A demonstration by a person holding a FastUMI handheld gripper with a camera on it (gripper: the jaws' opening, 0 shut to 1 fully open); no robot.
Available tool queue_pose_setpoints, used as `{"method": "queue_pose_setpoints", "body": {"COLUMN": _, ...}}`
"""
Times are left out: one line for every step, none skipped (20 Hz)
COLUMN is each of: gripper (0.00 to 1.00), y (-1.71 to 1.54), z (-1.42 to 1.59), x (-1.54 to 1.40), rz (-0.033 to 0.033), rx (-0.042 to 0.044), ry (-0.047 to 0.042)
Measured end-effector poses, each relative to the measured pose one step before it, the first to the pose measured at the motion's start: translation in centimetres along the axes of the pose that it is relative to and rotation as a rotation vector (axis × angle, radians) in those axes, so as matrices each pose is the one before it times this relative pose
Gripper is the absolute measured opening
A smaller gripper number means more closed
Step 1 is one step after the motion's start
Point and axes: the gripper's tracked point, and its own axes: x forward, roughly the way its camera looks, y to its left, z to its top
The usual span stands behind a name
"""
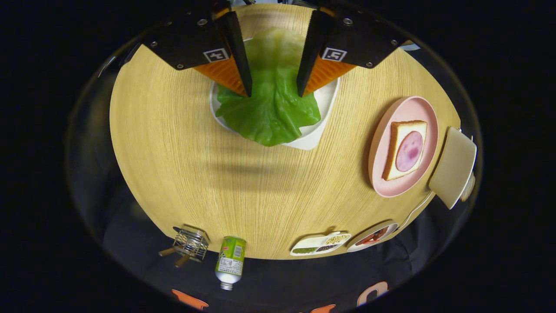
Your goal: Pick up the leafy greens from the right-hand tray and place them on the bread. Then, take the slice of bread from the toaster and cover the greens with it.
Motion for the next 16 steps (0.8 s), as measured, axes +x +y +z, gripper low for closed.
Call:
{"method": "queue_pose_setpoints", "body": {"gripper": 0.51, "y": -0.174, "z": 0.063, "x": 0.030, "rz": -0.00324, "rx": 0.01326, "ry": -0.00122}}
{"method": "queue_pose_setpoints", "body": {"gripper": 0.45, "y": -0.227, "z": 0.054, "x": 0.138, "rz": -0.00497, "rx": 0.00907, "ry": -0.00229}}
{"method": "queue_pose_setpoints", "body": {"gripper": 0.33, "y": -0.097, "z": 0.025, "x": -0.055, "rz": -0.00299, "rx": 0.01133, "ry": -0.00323}}
{"method": "queue_pose_setpoints", "body": {"gripper": 0.26, "y": -0.032, "z": 0.096, "x": 0.017, "rz": -0.00092, "rx": 0.00679, "ry": -0.00373}}
{"method": "queue_pose_setpoints", "body": {"gripper": 0.20, "y": -0.181, "z": 0.022, "x": 0.025, "rz": -0.00379, "rx": 0.00889, "ry": -0.00550}}
{"method": "queue_pose_setpoints", "body": {"gripper": 0.16, "y": -0.191, "z": 0.109, "x": 0.006, "rz": -0.00353, "rx": 0.01531, "ry": -0.00609}}
{"method": "queue_pose_setpoints", "body": {"gripper": 0.10, "y": -0.054, "z": -0.084, "x": -0.034, "rz": 0.00017, "rx": 0.01597, "ry": -0.00553}}
{"method": "queue_pose_setpoints", "body": {"gripper": 0.07, "y": -0.027, "z": 0.032, "x": 0.014, "rz": 0.00418, "rx": 0.01129, "ry": -0.00542}}
{"method": "queue_pose_setpoints", "body": {"gripper": 0.05, "y": 0.132, "z": -0.034, "x": -0.068, "rz": 0.01198, "rx": 0.01800, "ry": -0.00463}}
{"method": "queue_pose_setpoints", "body": {"gripper": 0.04, "y": 0.310, "z": 0.065, "x": -0.146, "rz": 0.01380, "rx": 0.01926, "ry": -0.00100}}
{"method": "queue_pose_setpoints", "body": {"gripper": 0.03, "y": 0.429, "z": 0.060, "x": -0.324, "rz": 0.02075, "rx": 0.01192, "ry": -0.00498}}
{"method": "queue_pose_setpoints", "body": {"gripper": 0.03, "y": 0.334, "z": 0.221, "x": -0.251, "rz": 0.00538, "rx": 0.00549, "ry": -0.00920}}
{"method": "queue_pose_setpoints", "body": {"gripper": 0.02, "y": 0.350, "z": 0.254, "x": -0.261, "rz": 0.00627, "rx": -0.00134, "ry": -0.01100}}
{"method": "queue_pose_setpoints", "body": {"gripper": 0.02, "y": 0.521, "z": 0.171, "x": -0.391, "rz": 0.00622, "rx": -0.00712, "ry": -0.00716}}
{"method": "queue_pose_setpoints", "body": {"gripper": 0.02, "y": 0.532, "z": 0.343, "x": -0.547, "rz": 0.00686, "rx": -0.00669, "ry": -0.01356}}
{"method": "queue_pose_setpoints", "body": {"gripper": 0.02, "y": 0.612, "z": 0.559, "x": -0.506, "rz": 0.01029, "rx": -0.00402, "ry": -0.01592}}
